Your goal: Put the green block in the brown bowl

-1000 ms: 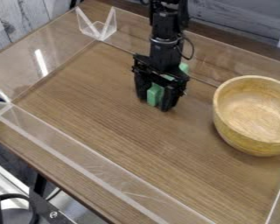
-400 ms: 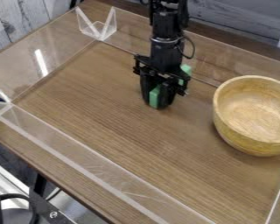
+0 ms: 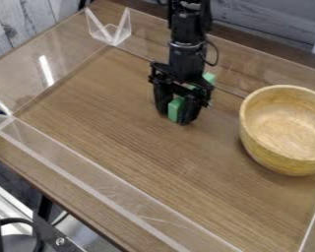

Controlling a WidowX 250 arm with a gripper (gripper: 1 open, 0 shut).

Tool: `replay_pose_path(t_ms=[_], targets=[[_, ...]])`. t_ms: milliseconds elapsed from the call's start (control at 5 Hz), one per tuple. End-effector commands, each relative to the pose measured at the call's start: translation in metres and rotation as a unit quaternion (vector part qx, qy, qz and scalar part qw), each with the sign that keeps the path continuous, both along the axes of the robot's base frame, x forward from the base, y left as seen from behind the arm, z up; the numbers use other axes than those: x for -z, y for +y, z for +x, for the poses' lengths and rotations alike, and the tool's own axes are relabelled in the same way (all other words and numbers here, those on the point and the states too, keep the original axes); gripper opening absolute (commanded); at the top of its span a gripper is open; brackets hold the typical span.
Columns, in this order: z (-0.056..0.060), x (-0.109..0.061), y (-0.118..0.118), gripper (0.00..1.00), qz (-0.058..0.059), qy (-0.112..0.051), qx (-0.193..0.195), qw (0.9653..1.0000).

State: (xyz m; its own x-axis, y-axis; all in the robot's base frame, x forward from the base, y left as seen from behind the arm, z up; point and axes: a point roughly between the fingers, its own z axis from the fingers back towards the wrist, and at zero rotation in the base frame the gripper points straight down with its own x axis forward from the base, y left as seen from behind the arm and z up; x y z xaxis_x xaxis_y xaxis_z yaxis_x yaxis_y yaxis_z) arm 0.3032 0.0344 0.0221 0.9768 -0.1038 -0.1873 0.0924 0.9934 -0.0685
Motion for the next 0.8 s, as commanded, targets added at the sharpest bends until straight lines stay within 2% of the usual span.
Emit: replay_pose_path(t_ms=[0,200,400,600], targets=[[0.017,-0.035,0.004,0.0,0.001,-0.055,-0.004,0.9985],[0.02,-0.054,0.005,0.0,-0.006,-0.073,-0.007,0.9973],[0.029,-0.102,0.009,0.0,-0.009,-0.127,-0.016,0.9917],[0.053,-0.132,0.022,0.0,-0.011,-0.159,-0.032,0.9867]])
